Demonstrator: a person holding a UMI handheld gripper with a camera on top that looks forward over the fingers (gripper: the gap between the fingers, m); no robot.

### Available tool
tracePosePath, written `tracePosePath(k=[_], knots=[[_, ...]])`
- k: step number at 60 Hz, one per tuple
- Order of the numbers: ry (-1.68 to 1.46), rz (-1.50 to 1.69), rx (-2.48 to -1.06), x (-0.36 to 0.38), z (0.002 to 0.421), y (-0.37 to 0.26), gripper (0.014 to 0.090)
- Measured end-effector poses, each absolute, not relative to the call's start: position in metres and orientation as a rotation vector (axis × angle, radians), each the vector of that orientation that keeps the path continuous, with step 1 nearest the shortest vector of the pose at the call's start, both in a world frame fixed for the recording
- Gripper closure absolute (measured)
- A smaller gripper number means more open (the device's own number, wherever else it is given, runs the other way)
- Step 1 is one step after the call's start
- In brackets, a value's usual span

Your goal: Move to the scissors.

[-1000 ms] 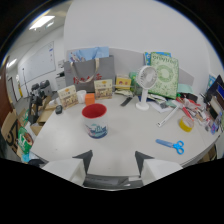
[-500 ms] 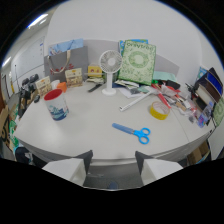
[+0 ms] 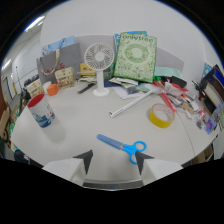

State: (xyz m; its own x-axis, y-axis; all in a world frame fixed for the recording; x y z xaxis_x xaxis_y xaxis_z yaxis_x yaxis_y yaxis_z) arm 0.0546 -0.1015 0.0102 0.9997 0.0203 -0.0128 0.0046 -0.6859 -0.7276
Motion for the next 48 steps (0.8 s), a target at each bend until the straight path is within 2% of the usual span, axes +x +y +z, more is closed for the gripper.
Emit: tracePosePath(k=[24, 48], knots=[[-0.032, 0.068, -2.328, 0.057, 0.001, -0.064, 0.0209], [-0.037, 0.078, -2.326, 0.057, 0.000, -0.061, 0.0205]])
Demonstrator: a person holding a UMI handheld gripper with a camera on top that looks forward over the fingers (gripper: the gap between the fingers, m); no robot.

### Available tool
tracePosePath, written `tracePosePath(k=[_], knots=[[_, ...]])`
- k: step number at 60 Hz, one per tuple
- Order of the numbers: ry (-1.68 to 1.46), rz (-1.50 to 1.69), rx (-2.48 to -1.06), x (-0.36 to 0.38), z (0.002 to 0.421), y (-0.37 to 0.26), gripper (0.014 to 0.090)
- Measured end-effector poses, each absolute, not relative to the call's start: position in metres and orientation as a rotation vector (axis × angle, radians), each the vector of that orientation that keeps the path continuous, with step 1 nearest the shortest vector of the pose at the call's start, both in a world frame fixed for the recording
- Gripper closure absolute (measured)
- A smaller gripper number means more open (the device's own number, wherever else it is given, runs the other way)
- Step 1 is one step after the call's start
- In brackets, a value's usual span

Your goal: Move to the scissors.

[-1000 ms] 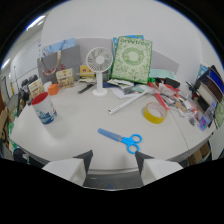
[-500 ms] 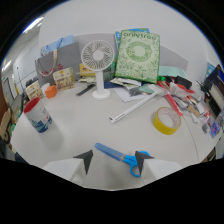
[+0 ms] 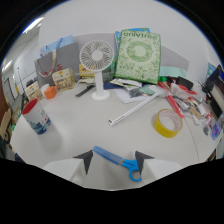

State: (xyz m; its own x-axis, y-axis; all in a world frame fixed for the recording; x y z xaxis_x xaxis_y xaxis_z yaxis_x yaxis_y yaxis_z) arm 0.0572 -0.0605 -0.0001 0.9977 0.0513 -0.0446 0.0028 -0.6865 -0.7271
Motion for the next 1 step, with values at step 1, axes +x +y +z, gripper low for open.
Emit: tracePosePath(k=[1], knots=[[-0.037, 0.078, -2.326, 0.0571, -0.0002, -0.0604, 0.0204]])
